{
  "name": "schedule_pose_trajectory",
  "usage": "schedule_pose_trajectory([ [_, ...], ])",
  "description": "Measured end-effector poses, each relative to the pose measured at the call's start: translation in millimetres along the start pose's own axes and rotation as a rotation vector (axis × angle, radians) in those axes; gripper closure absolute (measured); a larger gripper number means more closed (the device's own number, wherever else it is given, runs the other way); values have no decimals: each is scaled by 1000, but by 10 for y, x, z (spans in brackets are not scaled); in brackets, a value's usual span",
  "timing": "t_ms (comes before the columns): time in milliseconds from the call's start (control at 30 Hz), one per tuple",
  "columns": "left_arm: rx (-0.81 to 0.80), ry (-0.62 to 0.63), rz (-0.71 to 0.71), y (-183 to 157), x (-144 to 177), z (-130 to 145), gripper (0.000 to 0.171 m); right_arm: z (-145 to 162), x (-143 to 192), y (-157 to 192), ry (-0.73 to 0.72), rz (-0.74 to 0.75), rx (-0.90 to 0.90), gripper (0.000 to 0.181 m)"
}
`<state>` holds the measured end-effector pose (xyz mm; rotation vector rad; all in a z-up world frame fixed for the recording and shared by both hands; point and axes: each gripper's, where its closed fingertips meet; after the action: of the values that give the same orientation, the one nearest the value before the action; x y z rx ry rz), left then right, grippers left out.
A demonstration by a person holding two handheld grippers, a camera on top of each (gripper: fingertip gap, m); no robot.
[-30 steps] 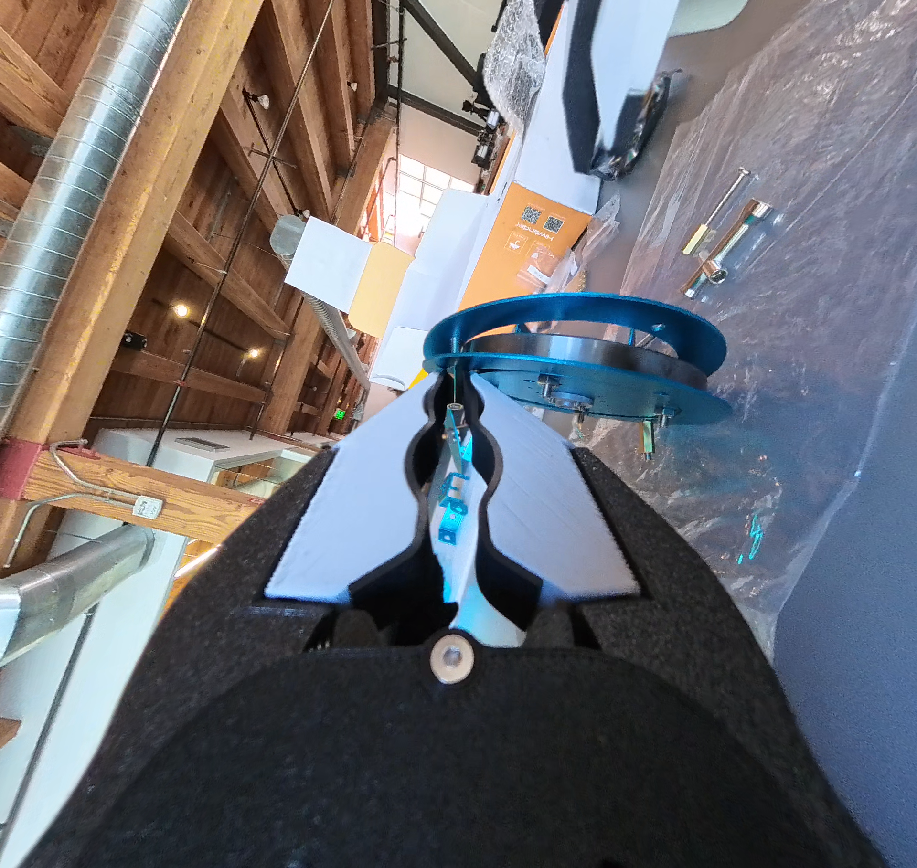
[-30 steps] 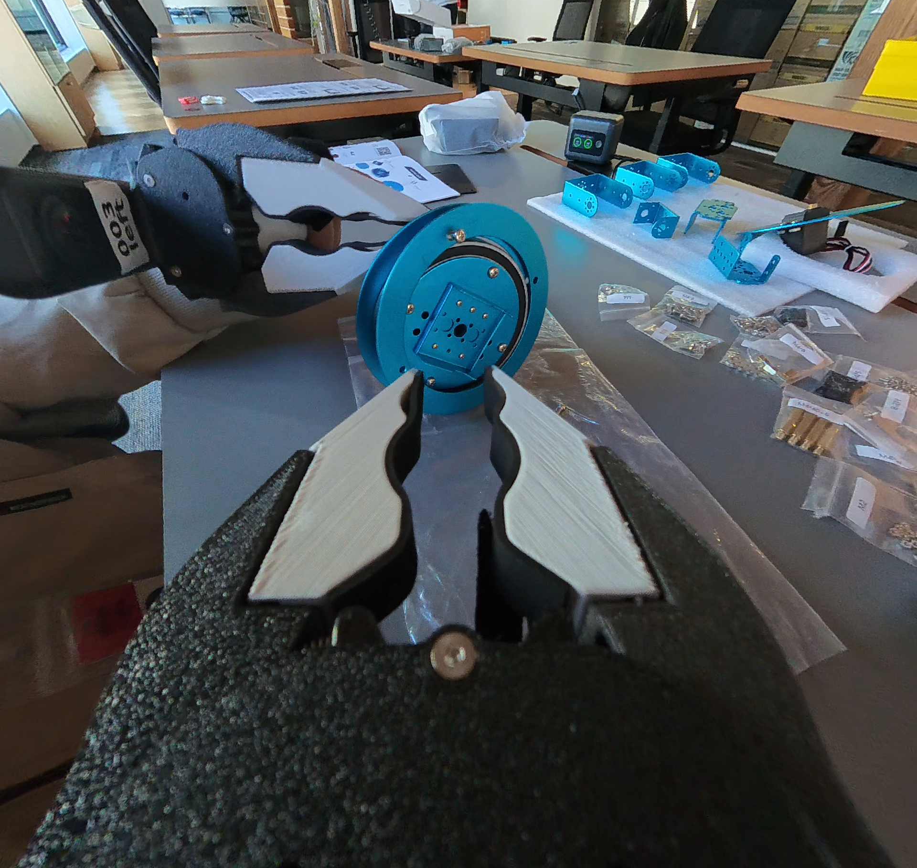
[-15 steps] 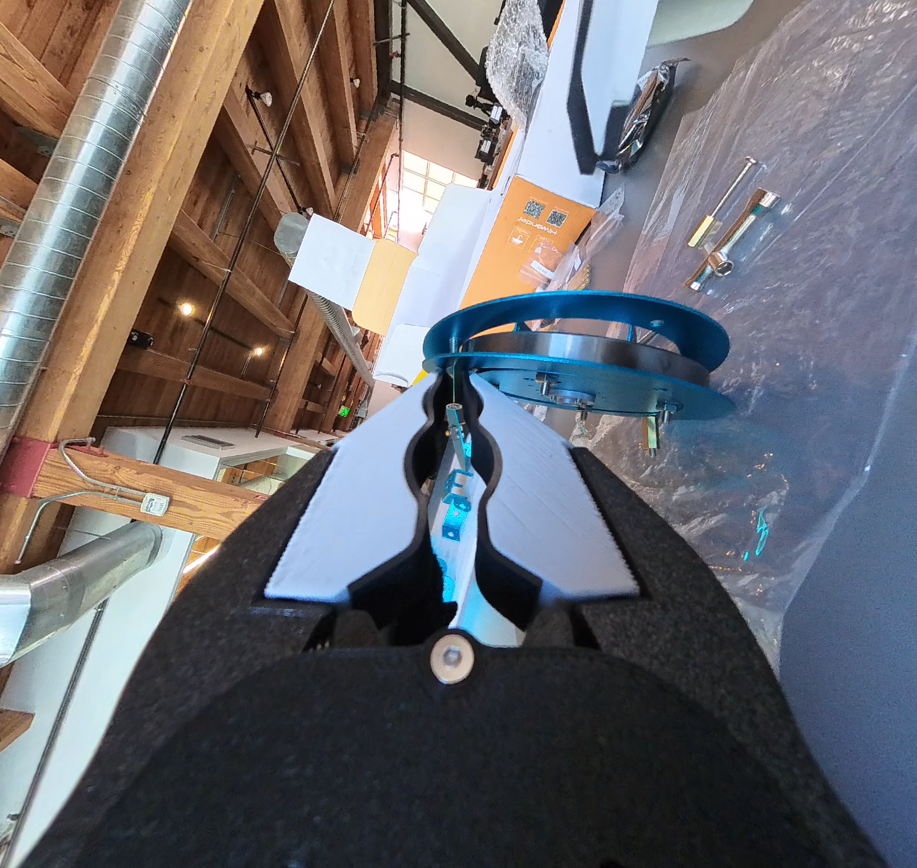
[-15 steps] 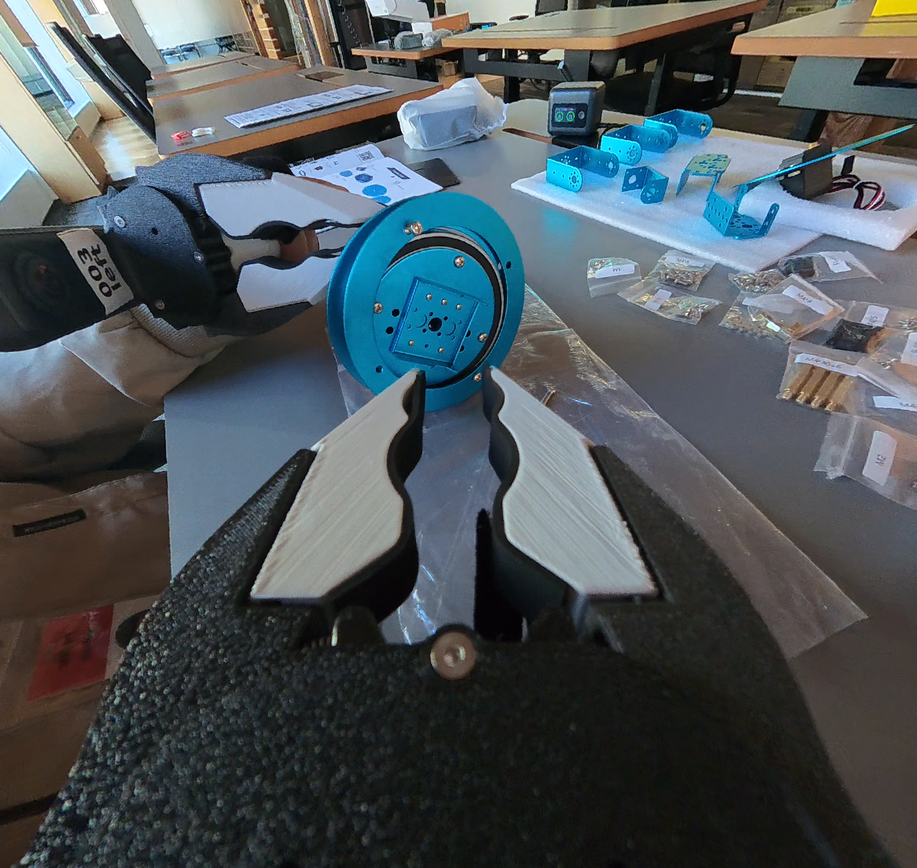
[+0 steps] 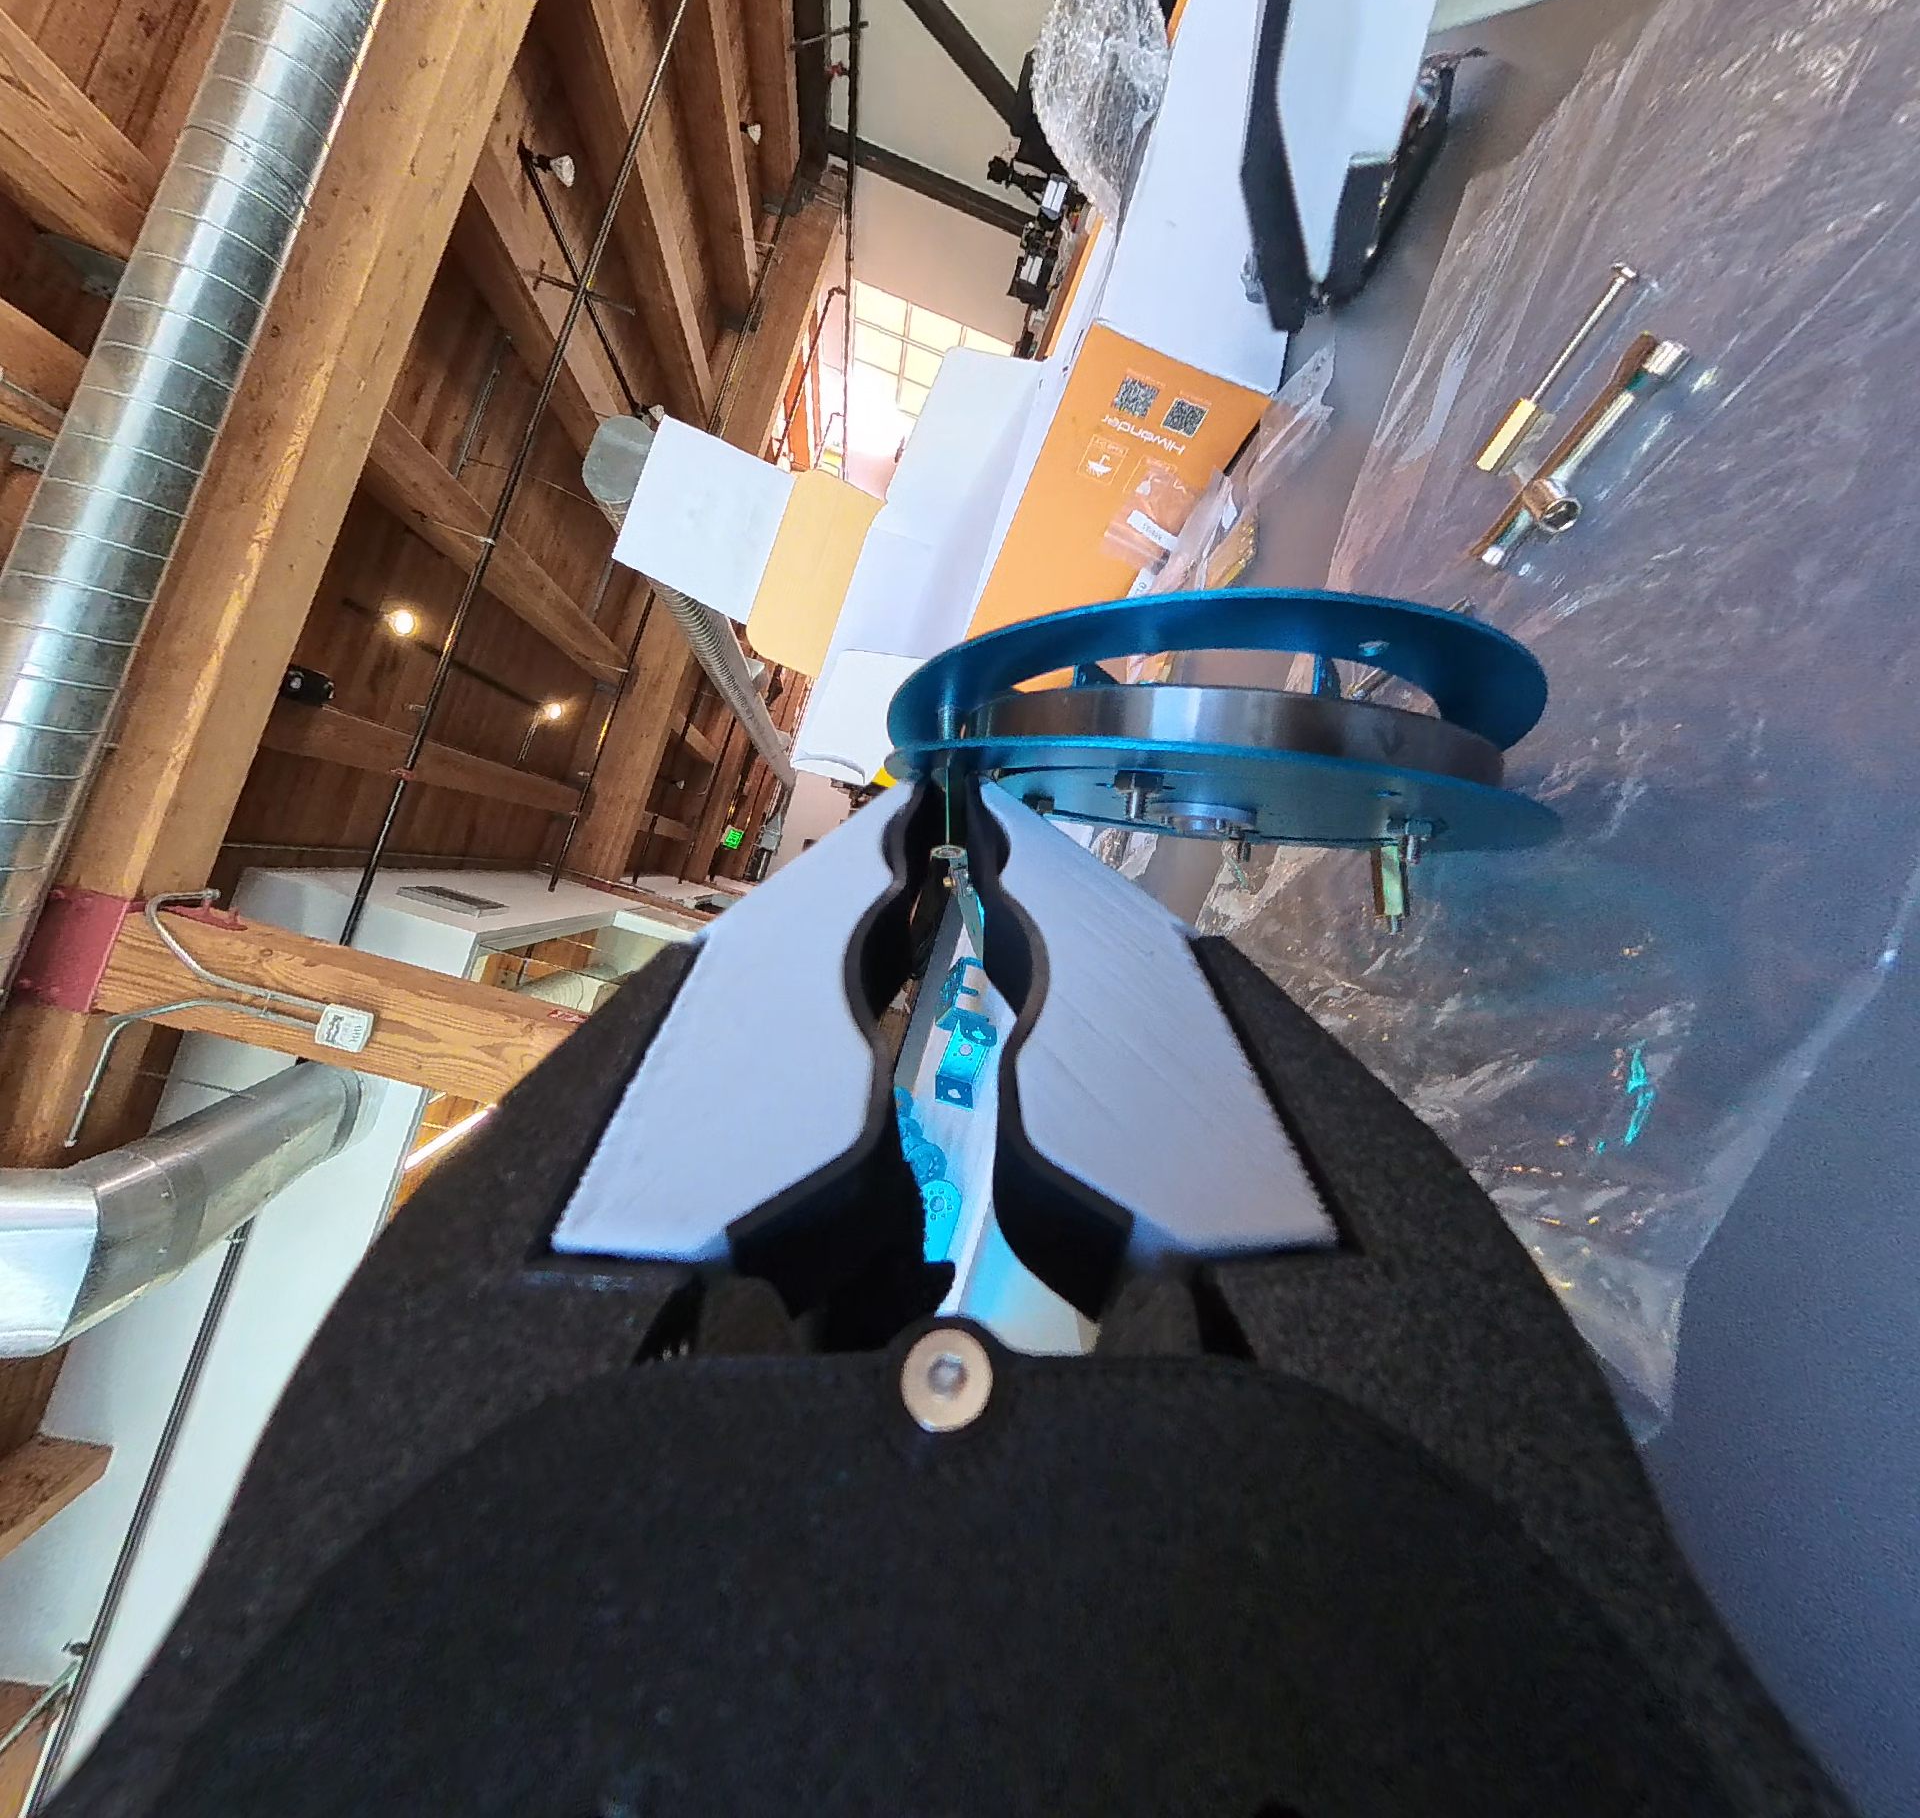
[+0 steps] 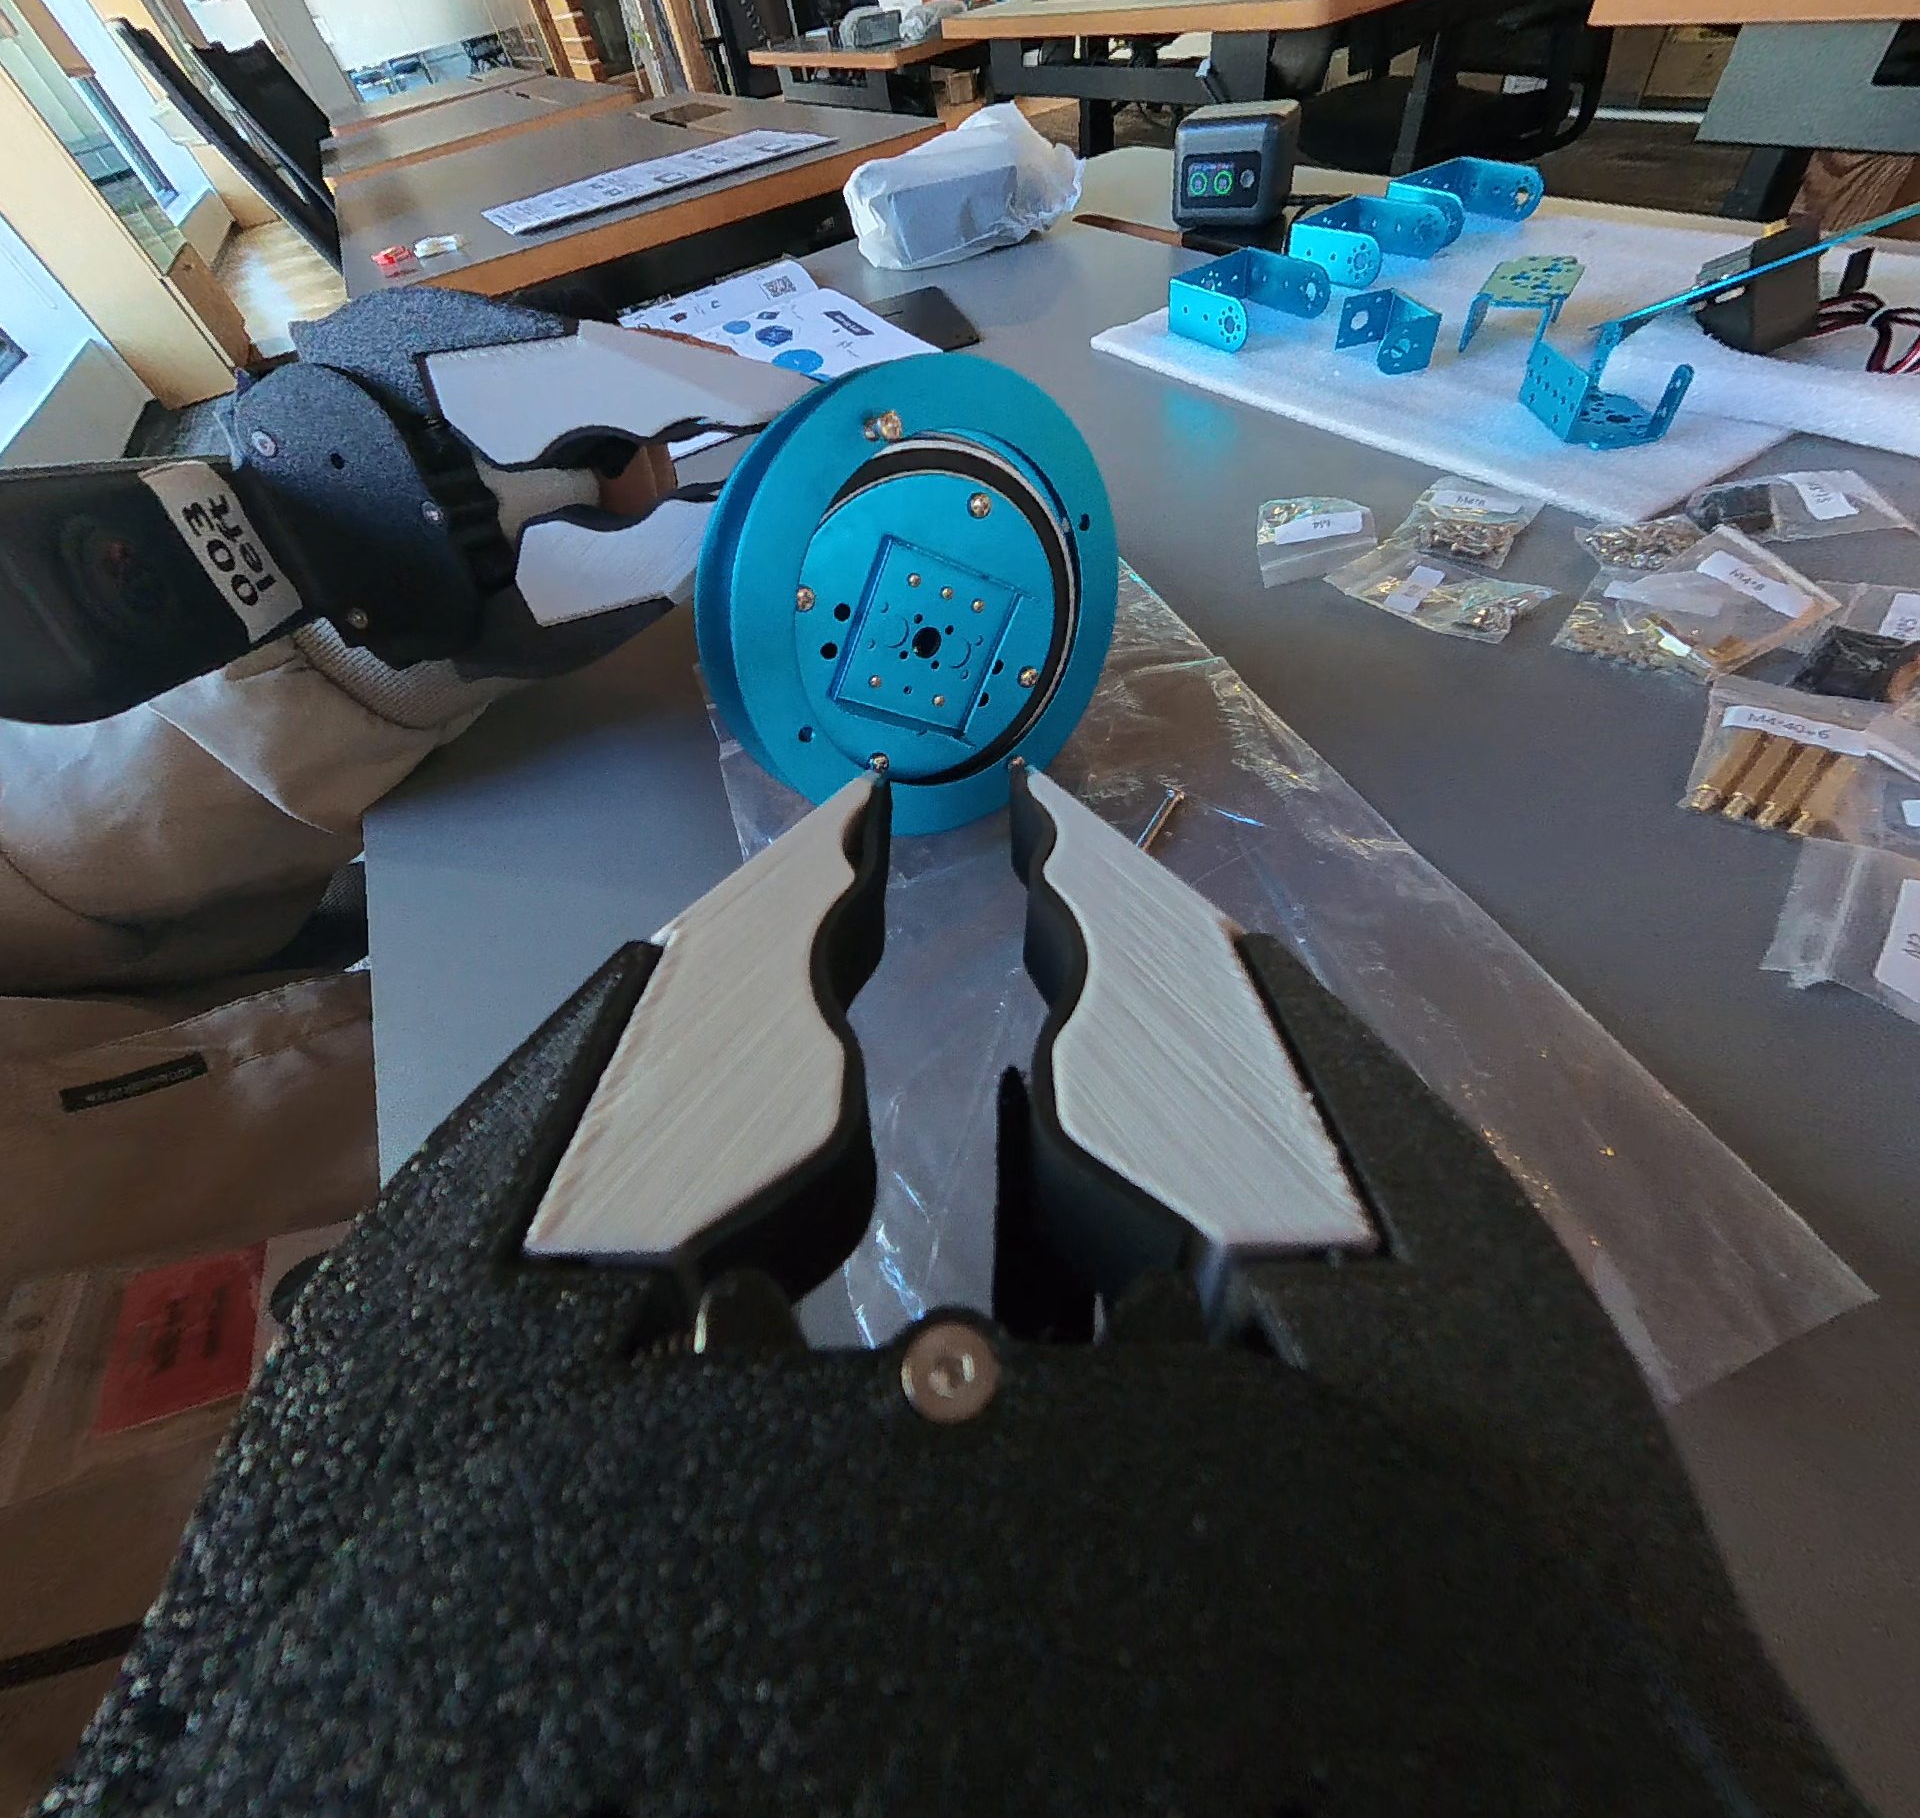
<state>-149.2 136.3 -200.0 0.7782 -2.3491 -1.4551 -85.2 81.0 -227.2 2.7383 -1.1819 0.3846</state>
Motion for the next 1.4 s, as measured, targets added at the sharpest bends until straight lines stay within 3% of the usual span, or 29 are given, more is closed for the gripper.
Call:
schedule_pose_trajectory([
  [600,1,63,-26,57,-20,170,168,76,-66,55,53,-28,10,160],
  [1400,-14,24,-22,30,5,79,168,77,-64,112,49,-67,1,159],
])
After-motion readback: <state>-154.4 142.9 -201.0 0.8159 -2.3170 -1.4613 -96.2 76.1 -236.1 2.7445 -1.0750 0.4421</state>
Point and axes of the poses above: each gripper's, where its closed fingertips meet, x back along the fingers, z out of its underside, y = z × x across the jaws, and after that the axes turned 8 degrees about x, right-handed
